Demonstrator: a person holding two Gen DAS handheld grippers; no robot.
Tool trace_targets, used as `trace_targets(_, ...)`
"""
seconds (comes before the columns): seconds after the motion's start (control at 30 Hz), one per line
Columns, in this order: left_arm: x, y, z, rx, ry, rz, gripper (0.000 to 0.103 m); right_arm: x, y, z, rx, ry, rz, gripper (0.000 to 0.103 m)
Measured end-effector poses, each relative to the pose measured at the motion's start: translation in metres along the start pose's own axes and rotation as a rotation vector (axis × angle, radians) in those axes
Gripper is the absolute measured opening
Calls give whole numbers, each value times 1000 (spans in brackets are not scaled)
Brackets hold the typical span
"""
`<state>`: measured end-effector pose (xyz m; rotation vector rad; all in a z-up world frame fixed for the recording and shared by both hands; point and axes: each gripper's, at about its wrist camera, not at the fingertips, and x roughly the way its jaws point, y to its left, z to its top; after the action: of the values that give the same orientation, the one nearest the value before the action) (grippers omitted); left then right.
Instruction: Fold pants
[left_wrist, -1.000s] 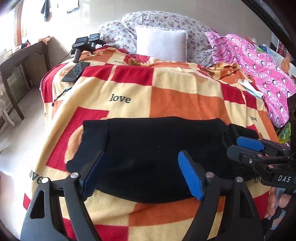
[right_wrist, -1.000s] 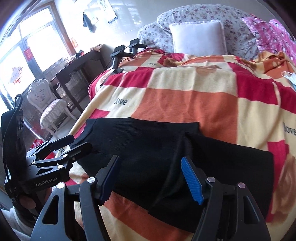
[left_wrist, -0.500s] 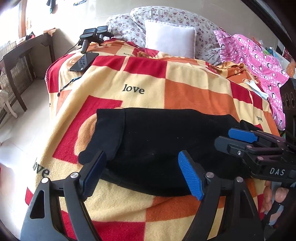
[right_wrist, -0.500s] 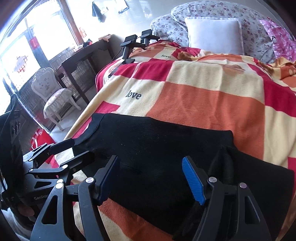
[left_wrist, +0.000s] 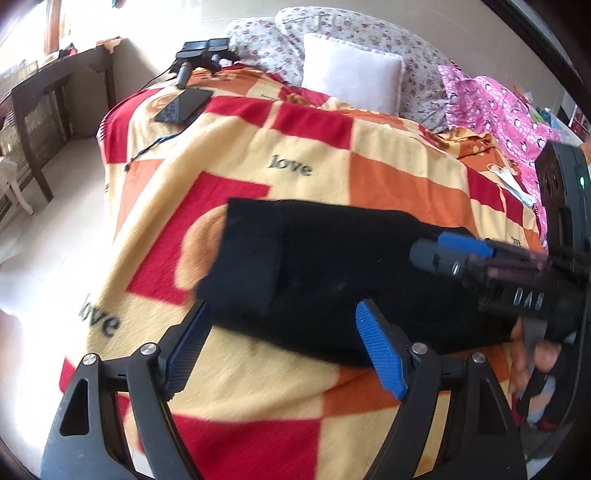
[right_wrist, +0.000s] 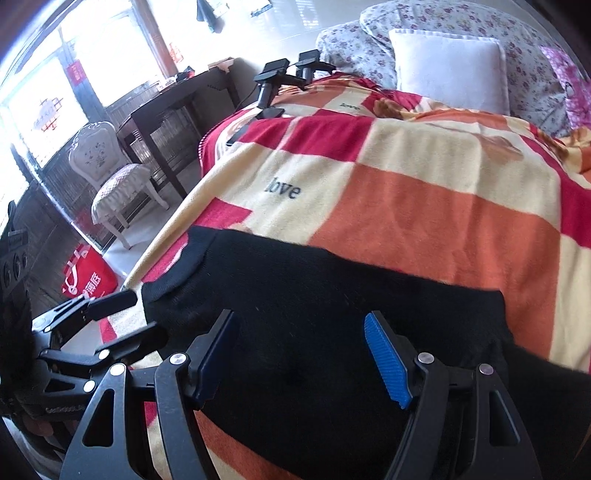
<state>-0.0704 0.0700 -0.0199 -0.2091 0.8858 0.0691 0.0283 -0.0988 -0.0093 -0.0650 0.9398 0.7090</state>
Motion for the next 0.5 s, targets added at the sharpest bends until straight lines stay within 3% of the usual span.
trace_targets(0.2,1,34,-11,-127,8,10,82,15,15,22,-42,-10,32,75)
trace_targets(0.5,24,43,-13,-251,53,-34,83,70,49,54,-169,51,67,75)
